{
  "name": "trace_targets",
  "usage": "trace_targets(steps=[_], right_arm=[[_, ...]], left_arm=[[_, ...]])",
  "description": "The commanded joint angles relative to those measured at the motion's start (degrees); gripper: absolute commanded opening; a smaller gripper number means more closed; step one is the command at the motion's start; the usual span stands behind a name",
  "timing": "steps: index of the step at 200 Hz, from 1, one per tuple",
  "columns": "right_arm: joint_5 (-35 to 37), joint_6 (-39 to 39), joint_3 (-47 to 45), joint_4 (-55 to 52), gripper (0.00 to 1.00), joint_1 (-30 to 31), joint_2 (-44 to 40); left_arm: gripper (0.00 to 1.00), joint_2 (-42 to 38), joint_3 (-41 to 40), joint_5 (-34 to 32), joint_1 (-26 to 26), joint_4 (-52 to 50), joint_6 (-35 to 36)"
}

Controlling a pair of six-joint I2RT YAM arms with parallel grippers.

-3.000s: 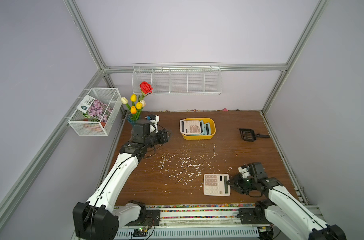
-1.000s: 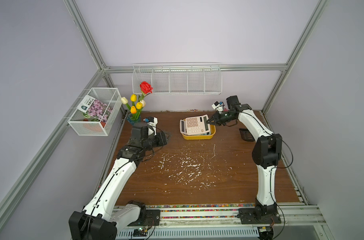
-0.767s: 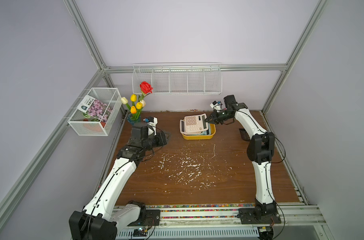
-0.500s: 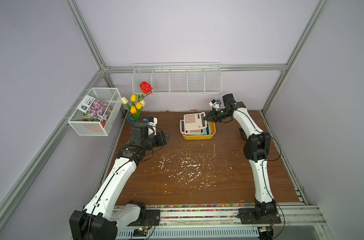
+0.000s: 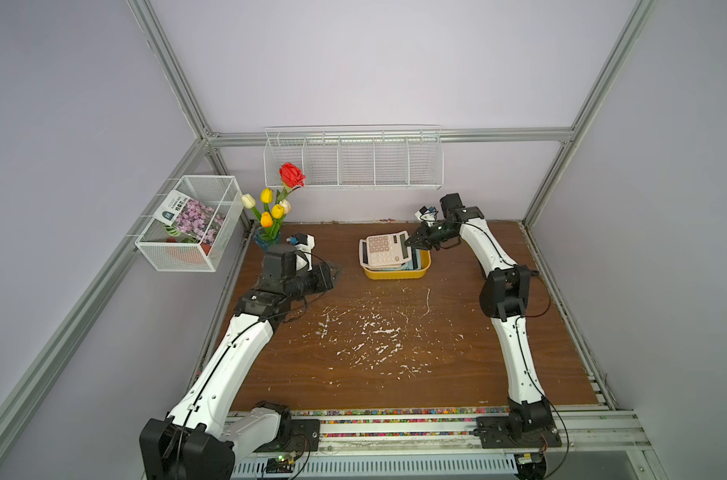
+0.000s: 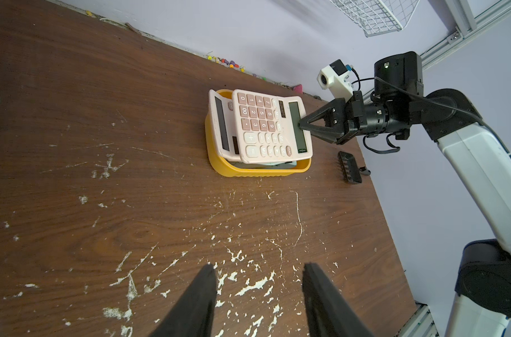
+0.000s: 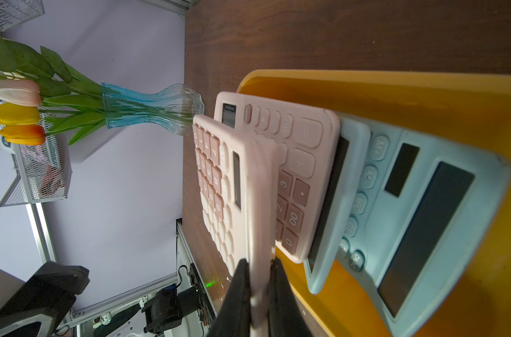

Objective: Put the calculator in the storage box
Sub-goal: Place the calculator in the storage box.

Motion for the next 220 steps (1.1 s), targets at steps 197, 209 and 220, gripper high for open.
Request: trace_targets(steps=[197,209,220], right_arm=[[1.9,3.7,6.0,-1.4,0.08,-1.0,4.6],[1.8,3.7,6.0,-1.4,0.08,-0.9,4.6],[1.6,3.7,6.0,-1.4,0.08,-0.9,4.7]], left_arm=[[0.52,2.2,-0.8,0.7,0.2,0.9,1.0],[0.52,2.2,-0.8,0.7,0.3,0.8,0.9],[0.52,2.2,-0.8,0.7,0.3,0.9,0.9]])
